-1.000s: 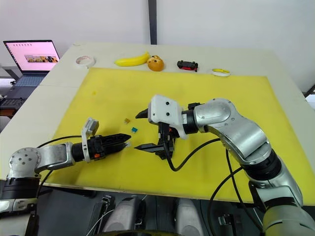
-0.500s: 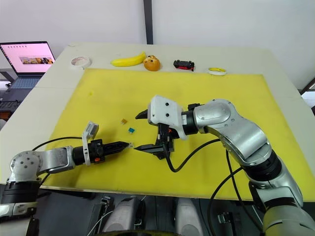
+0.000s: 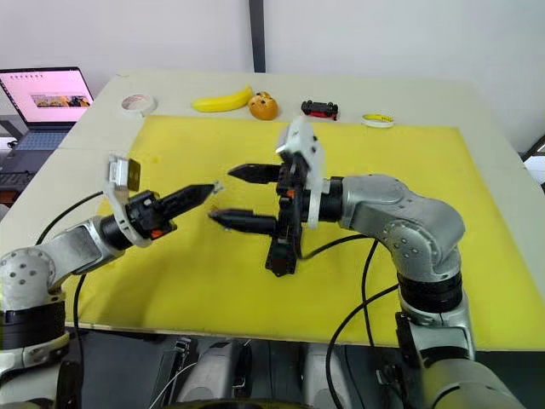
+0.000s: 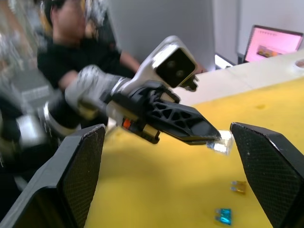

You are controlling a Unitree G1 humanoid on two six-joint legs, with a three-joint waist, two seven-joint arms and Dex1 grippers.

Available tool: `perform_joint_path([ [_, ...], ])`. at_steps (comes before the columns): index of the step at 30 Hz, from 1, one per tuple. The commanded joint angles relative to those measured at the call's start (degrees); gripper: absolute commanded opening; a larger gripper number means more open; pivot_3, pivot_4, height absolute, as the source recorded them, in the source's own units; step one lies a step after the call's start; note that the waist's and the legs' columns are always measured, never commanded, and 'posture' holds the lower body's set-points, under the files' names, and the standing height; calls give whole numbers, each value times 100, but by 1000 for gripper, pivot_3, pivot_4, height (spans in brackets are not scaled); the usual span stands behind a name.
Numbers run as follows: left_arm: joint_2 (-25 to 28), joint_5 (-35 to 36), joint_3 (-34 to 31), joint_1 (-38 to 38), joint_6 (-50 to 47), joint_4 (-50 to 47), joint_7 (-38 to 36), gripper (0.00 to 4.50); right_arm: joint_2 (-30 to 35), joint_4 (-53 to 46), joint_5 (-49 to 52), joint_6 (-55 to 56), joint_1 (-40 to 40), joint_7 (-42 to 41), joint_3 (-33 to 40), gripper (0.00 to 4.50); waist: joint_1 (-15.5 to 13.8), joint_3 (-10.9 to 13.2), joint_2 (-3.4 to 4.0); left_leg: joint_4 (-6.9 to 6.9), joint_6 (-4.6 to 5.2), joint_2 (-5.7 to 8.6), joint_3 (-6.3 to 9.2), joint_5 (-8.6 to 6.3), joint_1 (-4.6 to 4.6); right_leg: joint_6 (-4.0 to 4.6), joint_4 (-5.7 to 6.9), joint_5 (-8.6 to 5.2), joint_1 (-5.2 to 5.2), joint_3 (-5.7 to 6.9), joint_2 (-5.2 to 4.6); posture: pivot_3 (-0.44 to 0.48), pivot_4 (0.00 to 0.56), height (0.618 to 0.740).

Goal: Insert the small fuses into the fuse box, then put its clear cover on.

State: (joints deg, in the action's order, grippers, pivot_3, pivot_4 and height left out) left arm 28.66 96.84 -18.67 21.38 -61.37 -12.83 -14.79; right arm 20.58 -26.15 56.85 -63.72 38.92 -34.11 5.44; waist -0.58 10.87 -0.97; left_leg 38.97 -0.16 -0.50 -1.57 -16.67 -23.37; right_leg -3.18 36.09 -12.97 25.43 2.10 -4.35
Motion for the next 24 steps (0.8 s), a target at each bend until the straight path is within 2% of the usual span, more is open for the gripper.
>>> perform_joint_path([
  [1,-110,483,66,301,398,-391,160,29,-435,177,1240,-224,-23,1156,667,4500,7,0,0,-1,0,0,0,0,0,-4,0,2,0,1,0,0,150,737],
  [8,-305,540,398,650,767,-449,277,29,-1070,364,2643,230,-129,2798,788,4500,36,0,1,3,5,0,-3,2,2,-11,4,6,-4,1,20,0,150,737],
  [13,-330,327,523,696,871,-303,151,29,-1071,265,3373,591,-252,3406,627,4500,44,0,1,5,6,-11,-1,2,2,-24,4,12,-5,-10,65,0,150,737],
  [14,-326,304,538,705,878,-290,126,0,-1045,250,3479,658,-272,3482,584,3926,44,0,1,5,6,-13,0,2,2,-24,4,12,-6,-11,69,0,150,737],
  [17,-331,271,588,758,934,-246,95,0,-910,236,3665,786,-288,3609,462,2625,47,0,1,6,7,-18,1,2,2,-25,4,12,-6,-12,78,0,150,737],
  [24,-336,215,565,827,1041,-207,23,0,-661,222,3905,1079,-336,3748,248,2625,50,0,1,6,7,-21,1,2,2,-26,4,12,-6,-13,82,0,150,737],
])
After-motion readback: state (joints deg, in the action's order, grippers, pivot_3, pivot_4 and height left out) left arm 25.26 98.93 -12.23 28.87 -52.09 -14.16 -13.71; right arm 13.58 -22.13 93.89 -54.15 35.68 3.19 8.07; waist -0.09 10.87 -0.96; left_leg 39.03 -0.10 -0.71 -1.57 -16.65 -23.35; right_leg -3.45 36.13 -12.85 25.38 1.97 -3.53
